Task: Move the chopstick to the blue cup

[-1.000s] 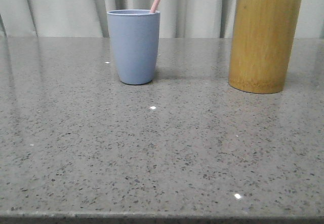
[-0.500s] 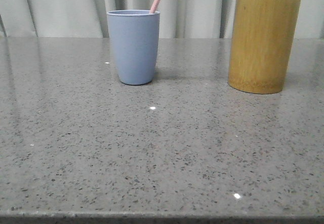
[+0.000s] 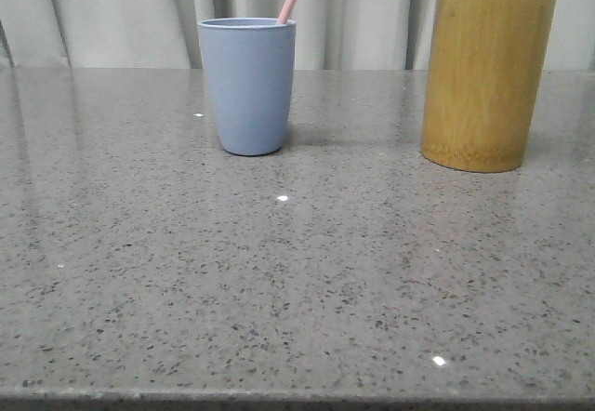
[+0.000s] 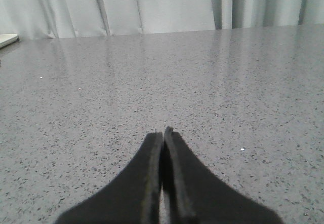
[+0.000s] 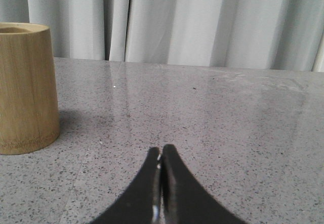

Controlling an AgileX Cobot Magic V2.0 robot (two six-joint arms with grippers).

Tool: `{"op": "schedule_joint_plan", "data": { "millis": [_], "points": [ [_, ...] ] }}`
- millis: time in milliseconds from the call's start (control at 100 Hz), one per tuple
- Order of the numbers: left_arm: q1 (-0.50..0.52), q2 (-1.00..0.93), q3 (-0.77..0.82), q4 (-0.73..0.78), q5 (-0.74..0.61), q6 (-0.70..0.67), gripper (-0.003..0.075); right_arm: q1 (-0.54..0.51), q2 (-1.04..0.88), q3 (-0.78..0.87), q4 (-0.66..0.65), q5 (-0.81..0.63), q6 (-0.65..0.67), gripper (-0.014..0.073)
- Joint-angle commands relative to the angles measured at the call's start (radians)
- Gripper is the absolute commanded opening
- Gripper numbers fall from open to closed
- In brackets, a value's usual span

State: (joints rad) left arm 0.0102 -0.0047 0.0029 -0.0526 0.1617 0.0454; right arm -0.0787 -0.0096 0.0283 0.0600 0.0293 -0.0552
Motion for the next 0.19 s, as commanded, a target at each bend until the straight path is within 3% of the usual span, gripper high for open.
{"op": "schedule_joint_plan", "data": {
  "millis": [0, 180],
  "points": [
    [-0.006, -0.034, 0.009, -0.001, -0.081, -0.007, -0.0019, -0.009, -0.022, 0.0, -0.012, -0.072, 0.002, -0.0069],
    [-0.006, -0.034, 0.009, -0.001, -0.081, -0.007, -0.0019, -0.009, -0.022, 0.0, -0.012, -0.072, 0.002, -0.0069]
  ]
}}
